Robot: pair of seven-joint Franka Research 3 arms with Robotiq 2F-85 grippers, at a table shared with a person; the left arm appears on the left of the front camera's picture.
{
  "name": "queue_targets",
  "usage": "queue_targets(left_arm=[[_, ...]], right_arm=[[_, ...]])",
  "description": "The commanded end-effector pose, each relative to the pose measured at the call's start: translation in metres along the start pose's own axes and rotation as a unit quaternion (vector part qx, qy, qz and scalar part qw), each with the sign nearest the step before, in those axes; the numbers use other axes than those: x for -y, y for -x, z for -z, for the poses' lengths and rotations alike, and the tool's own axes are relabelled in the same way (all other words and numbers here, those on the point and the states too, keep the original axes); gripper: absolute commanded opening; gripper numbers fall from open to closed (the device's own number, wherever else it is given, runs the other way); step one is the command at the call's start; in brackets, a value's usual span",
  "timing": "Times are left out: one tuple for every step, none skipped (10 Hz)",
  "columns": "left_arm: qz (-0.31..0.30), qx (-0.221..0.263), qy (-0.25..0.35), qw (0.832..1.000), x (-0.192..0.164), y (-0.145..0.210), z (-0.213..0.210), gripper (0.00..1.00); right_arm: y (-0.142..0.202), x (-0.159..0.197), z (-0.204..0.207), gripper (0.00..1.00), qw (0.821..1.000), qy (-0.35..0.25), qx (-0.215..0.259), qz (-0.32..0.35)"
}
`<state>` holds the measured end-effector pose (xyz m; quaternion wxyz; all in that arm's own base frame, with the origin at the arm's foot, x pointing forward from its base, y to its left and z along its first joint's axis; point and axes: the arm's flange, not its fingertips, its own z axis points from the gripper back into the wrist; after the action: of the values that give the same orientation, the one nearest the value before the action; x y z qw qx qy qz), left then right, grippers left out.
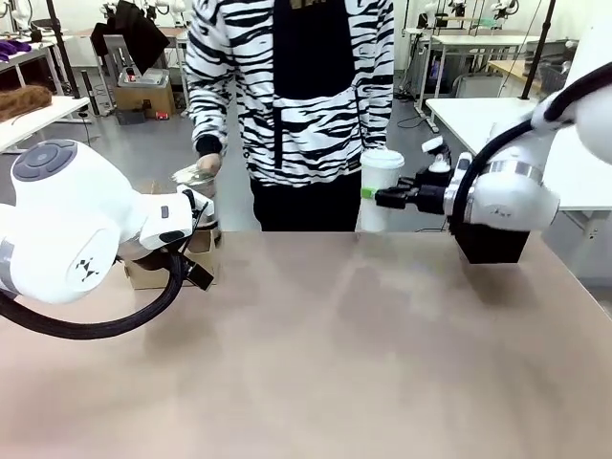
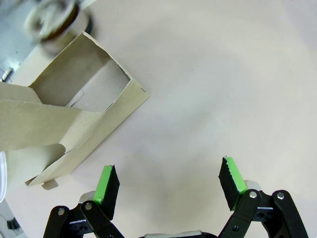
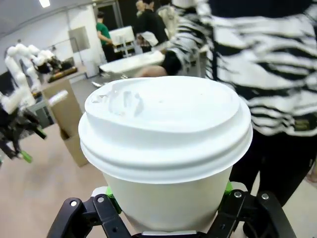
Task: Pour a drink into a cup and package it in a carrier.
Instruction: When a person places the Paper Cup Lid on the 600 ml Paper Cup , lift the 600 ml Paper Cup.
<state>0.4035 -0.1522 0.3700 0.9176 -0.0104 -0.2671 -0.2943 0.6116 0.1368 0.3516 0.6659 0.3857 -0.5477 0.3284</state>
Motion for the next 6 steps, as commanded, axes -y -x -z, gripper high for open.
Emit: queue_targets(left_arm=[[0.0,0.001,0.001,1.0,0.0,0.0,-0.001,1.0],[0.0,0.001,0.001,1.0,0.0,0.0,-0.001,1.0],[0.0,0.001,0.001,1.0,0.0,0.0,-0.001,1.0],[0.0,0.001,0.001,1.0,0.0,0.0,-0.001,1.0],[0.0,0.001,0.001,1.0,0.0,0.0,-0.001,1.0],[0.0,0.001,0.001,1.0,0.0,0.0,-0.001,1.0]], right_arm=[[-0.069,-0.022,-0.025,0.8,1.0,0.002,-0.014,0.012],[-0.103,-0.035,-0.038,0.8,1.0,-0.006,-0.006,0.011],[-0.136,-0.049,-0.054,0.8,1.0,-0.012,0.001,0.01],[-0.16,-0.061,-0.068,0.8,1.0,-0.019,0.006,0.01],[-0.184,-0.075,-0.081,0.8,1.0,-0.02,0.006,0.003],[-0.201,-0.085,-0.091,0.8,1.0,-0.021,0.007,0.002]])
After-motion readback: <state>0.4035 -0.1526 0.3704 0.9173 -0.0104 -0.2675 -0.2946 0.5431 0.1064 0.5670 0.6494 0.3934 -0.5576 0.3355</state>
